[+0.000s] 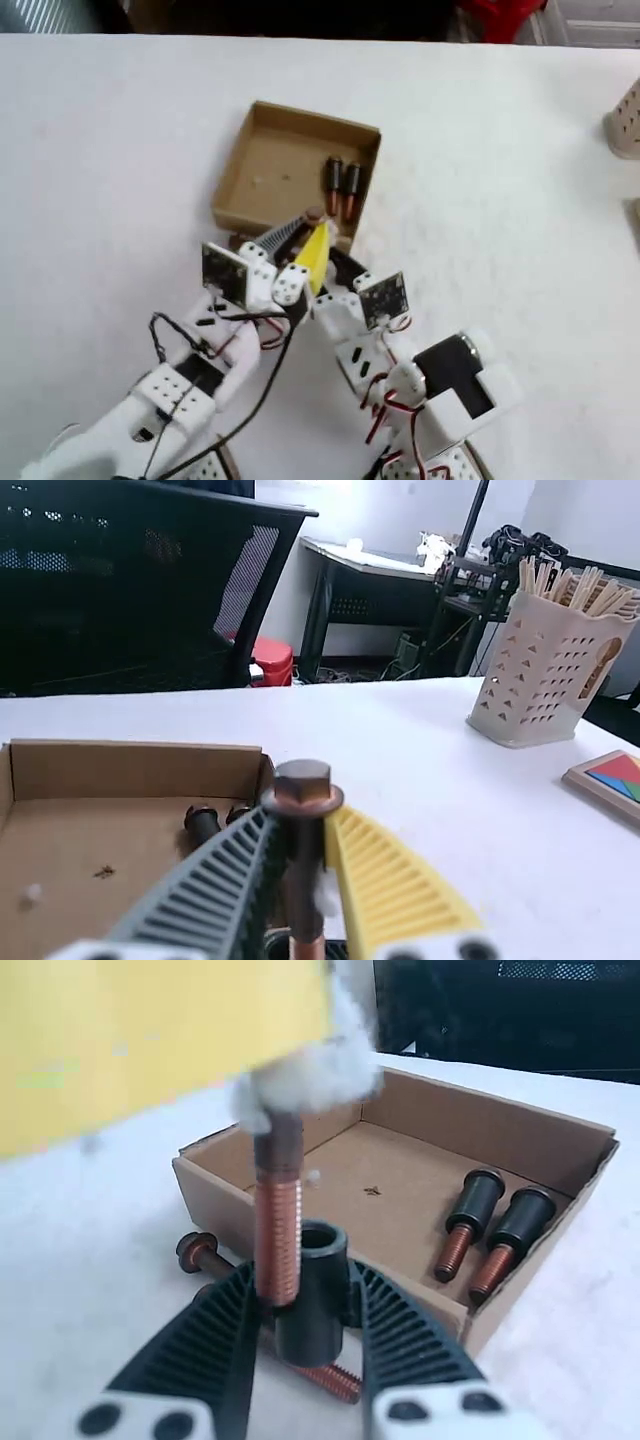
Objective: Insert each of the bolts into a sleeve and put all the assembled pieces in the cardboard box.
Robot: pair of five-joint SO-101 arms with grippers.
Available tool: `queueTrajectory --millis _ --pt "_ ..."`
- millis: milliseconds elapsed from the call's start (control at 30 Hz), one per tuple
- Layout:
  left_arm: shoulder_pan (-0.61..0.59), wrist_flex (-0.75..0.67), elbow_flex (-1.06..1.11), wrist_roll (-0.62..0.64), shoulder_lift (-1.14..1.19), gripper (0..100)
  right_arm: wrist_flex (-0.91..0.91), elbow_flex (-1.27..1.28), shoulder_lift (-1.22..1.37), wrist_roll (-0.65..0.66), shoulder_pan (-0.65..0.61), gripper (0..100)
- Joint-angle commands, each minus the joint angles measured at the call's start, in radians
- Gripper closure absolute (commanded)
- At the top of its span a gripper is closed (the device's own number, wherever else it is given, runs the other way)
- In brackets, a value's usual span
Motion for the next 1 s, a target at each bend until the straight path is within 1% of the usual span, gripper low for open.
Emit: queueTrajectory --millis 0,67,133,233,300,600,967 --pt "0.004 -0.098 -0.08 0.009 0.085 98 -0.03 -0.002 -0.002 0.008 0.002 98.2" --pt "0.004 -0.1 -0.083 0.009 0.088 98 -0.028 -0.002 -0.002 0.008 0.002 98.2" --pt "0.004 -0.132 -0.092 0.009 0.09 98 -0.028 -0.002 -0.002 0.008 0.002 98.2" --pt "-0.031 -0.164 -0.123 0.017 0.091 98 -0.028 -0.002 -0.002 0.008 0.002 98.2" --pt "-0.051 -0.163 -0.144 0.017 0.096 98 -0.028 -0.002 -0.002 0.008 0.002 98.2" --pt "-0.051 -0.158 -0.129 0.017 0.097 98 -0.028 -0.002 -0.002 0.008 0.002 98.2" --pt "-0.033 -0.048 -0.121 0.017 0.097 98 -0.028 -0.002 -0.002 0.008 0.002 98.2"
